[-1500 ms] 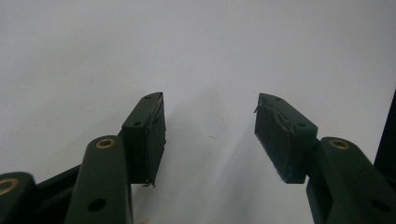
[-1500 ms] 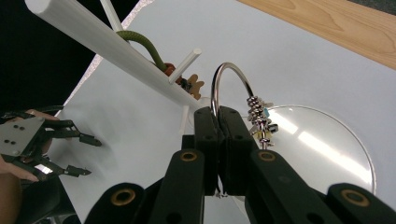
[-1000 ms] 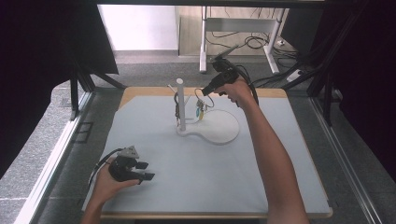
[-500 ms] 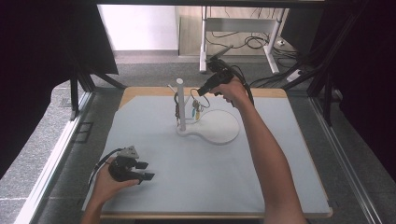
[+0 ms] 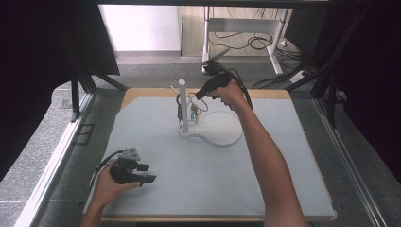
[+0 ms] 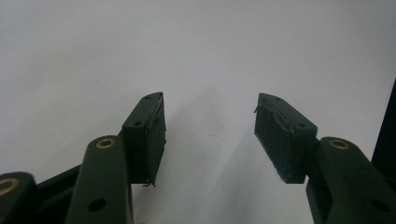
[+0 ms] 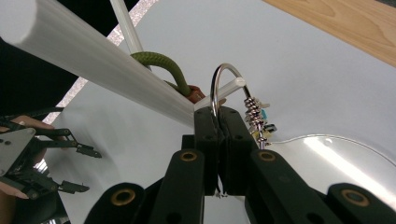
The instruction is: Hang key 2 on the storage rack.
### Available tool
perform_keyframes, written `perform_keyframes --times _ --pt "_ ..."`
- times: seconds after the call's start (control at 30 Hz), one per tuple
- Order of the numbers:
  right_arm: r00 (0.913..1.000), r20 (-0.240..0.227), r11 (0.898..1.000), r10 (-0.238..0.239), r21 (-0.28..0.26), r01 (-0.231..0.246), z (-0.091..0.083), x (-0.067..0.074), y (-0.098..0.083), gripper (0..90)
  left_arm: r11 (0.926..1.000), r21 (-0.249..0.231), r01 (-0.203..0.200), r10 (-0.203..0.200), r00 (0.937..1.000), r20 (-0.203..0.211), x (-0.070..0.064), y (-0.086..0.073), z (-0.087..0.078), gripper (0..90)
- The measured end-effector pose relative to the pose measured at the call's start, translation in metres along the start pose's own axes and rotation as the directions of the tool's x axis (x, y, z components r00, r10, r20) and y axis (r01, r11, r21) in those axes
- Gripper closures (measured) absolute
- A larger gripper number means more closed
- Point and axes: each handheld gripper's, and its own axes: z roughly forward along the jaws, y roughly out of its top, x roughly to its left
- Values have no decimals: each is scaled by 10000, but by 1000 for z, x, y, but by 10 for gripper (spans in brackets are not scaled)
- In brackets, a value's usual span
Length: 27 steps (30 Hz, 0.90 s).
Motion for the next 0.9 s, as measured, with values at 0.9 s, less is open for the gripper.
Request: perform_keyframes --times 0.9 --pt "9988 -364 9991 -323 276 333 32 3 -20 861 9997 215 -99 100 9999 -23 0 0 3 435"
